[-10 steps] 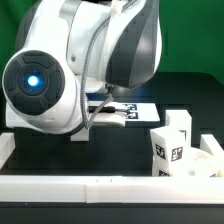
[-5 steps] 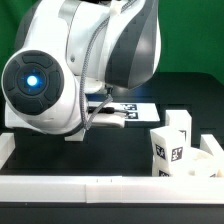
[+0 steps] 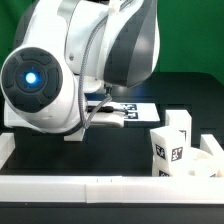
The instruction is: Assemble stool
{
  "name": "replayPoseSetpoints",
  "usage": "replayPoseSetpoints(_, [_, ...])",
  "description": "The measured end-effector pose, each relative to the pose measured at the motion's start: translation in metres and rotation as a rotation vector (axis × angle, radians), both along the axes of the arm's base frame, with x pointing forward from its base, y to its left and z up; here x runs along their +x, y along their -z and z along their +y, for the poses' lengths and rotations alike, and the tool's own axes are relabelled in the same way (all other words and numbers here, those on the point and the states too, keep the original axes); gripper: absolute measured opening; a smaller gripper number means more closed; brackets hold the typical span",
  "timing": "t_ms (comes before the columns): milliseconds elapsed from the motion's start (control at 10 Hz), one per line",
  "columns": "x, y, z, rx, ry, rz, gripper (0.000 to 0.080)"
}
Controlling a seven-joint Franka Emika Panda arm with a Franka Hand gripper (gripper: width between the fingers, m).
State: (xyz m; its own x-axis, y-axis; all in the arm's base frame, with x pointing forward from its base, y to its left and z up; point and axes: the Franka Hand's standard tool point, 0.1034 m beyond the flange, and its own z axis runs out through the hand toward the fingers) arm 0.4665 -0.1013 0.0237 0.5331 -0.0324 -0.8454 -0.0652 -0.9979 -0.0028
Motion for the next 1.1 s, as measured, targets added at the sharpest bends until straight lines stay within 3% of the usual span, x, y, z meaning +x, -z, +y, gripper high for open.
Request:
replayPoseSetpoints(100, [0.000,0.000,0.000,0.009,-0.005,-0.001,0.0328])
replayPoseSetpoints(600, [0.010,-0.003,-0.005,-0.014,-0.088,-0.300,0.0328])
replayPoseSetpoints(1000, [0.001,-0.001,-0.005,-0.011,-0.079,-0.262,0.0328])
replayPoseSetpoints(1100, [-0.004,-0.005,-0.001,-0.030,-0.051,-0.214,0.0328])
